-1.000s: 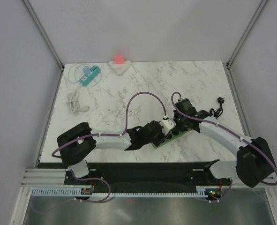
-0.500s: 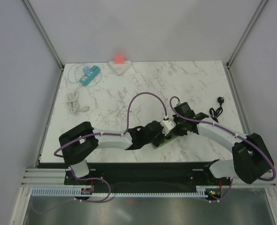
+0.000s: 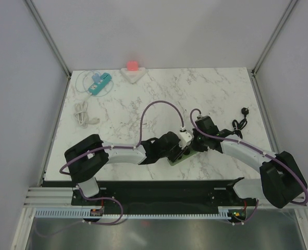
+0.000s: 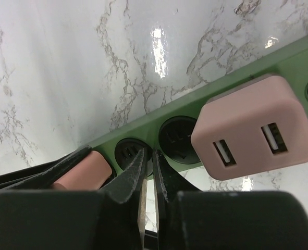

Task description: Pull the plug off the socket

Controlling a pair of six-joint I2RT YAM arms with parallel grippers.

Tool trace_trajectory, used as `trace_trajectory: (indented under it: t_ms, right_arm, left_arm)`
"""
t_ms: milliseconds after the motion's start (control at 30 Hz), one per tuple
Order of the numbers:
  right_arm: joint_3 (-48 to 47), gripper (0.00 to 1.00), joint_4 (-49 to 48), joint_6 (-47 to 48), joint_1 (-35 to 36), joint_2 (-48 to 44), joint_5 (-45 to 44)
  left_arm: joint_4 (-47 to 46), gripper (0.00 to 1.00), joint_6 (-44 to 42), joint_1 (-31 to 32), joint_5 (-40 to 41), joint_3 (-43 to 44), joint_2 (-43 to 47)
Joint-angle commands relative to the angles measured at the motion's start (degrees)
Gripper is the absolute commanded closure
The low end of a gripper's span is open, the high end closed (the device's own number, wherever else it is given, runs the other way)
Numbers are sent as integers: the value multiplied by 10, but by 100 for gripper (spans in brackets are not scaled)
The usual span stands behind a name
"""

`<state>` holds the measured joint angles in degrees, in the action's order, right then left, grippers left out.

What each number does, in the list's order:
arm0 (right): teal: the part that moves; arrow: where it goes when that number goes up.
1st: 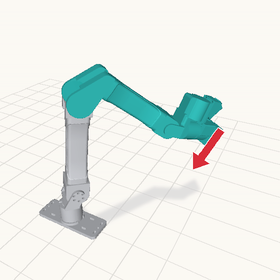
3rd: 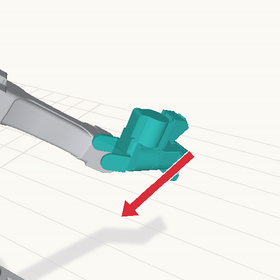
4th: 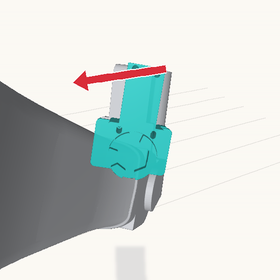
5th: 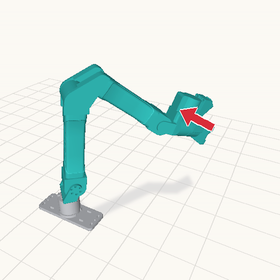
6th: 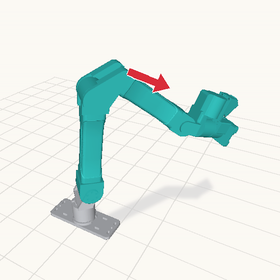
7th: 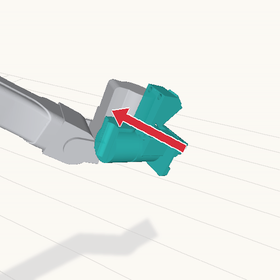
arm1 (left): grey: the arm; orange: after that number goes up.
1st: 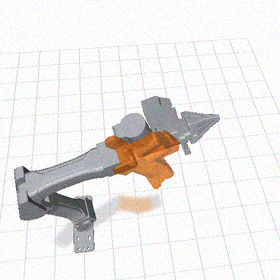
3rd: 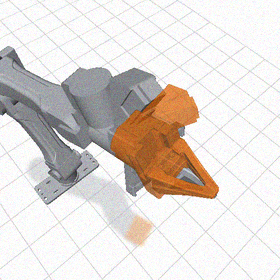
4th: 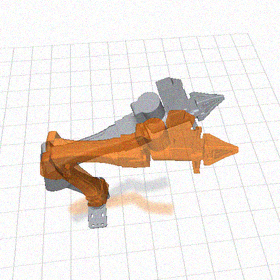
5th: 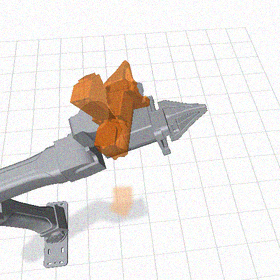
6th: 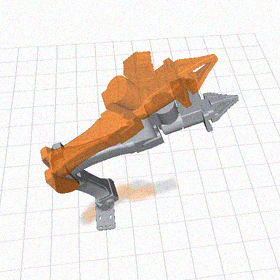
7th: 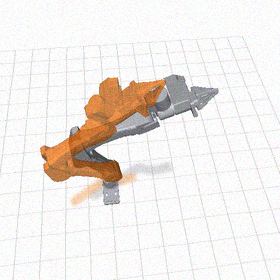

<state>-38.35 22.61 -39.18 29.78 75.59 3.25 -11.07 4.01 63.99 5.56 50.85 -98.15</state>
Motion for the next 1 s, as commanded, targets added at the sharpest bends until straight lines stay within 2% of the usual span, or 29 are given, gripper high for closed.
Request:
trace_trajectory:
  t_ms: [0, 33, 167, 267, 300, 400, 500, 633, 733, 800, 933, 967]
  right_arm:
    - [49, 85, 23, 6, 11, 61, -26]
    - [49, 85, 22, 4, 12, 61, -26]
    - [52, 85, 21, 2, 16, 54, -29]
    - [51, 85, 21, 2, 16, 56, -29]
    - [51, 85, 21, 0, 16, 57, -29]
    - [49, 85, 22, 0, 17, 61, -29]
    - [46, 85, 23, 1, 17, 59, -29]
    - [48, 84, 21, 0, 16, 54, -29]
    - [49, 83, 16, 2, 15, 53, -29]
    - [49, 83, 15, 2, 16, 50, -29]
    - [47, 82, 15, 3, 16, 36, -26]
    - [47, 82, 14, 4, 16, 33, -25]
  left_arm:
    - [9, 98, 62, -34, -73, 78, 59]
    - [24, 98, 70, -35, -81, 106, 56]
    - [29, 98, 87, -39, -112, 107, 65]
    - [33, 98, 69, -34, -81, 100, 68]
    - [32, 98, 55, -23, -38, 94, 69]
    - [30, 98, 9, -5, 8, 76, 76]
    - [46, 98, 3, -11, 48, 63, 94]
    - [71, 98, 36, -38, 47, 20, 136]
    - [70, 98, 103, -89, 10, -19, 182]
    - [70, 98, 145, -149, -26, -37, 206]
    - [72, 98, 262, -274, -53, -43, 204]
    - [62, 98, 283, -295, -93, -40, 197]
